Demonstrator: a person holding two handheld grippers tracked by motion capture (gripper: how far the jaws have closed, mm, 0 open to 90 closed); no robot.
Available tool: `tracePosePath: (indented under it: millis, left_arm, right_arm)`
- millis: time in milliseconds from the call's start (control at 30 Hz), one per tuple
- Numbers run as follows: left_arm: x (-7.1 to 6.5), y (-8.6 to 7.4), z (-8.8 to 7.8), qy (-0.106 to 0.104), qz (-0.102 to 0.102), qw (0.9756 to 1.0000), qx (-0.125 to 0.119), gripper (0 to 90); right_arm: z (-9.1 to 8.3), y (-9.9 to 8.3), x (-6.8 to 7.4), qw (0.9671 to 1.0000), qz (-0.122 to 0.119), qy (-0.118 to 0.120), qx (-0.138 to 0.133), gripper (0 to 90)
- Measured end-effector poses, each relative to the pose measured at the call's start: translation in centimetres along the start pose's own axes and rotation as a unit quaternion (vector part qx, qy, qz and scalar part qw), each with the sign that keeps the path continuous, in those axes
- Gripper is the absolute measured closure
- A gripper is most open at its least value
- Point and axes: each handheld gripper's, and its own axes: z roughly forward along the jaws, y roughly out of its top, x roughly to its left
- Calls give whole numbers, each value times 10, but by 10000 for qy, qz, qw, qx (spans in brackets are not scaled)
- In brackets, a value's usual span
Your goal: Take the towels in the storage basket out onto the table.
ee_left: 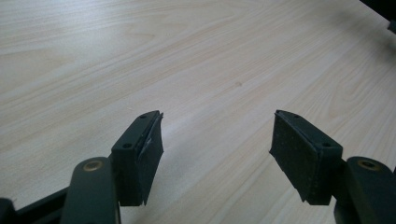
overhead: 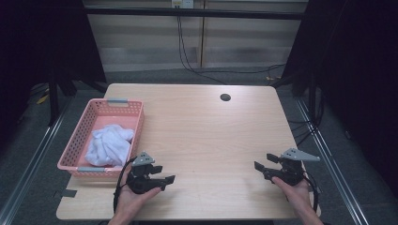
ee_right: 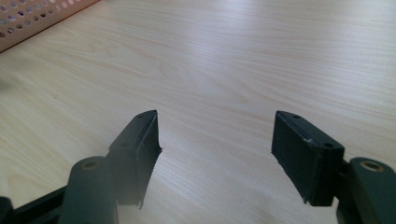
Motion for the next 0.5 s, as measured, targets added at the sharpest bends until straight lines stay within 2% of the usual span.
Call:
tracePosePath:
  millis: [100, 233, 333, 400, 500]
  left_arm:
    - [0, 0, 1, -18, 61, 10000, 52, 336]
    - [0, 1, 1, -46, -2, 10000, 36, 338]
    - [-1, 1, 0, -62, -10, 10000, 23, 338]
    - [-2, 1, -5, -201, -29, 9998, -19, 331]
    - [-3, 4, -16, -162, -10, 9998, -95, 315]
  right_arm:
    - [0, 0, 0, 9999, -8, 107, 58, 325]
    - [0, 0, 0, 9999, -39, 83, 44, 324]
    - [0, -1, 1, 9998, -64, 136, 128, 321]
    - [1, -1, 3, 9996, -107, 178, 174, 321]
    - [3, -2, 8, 9992, -171, 242, 277, 316]
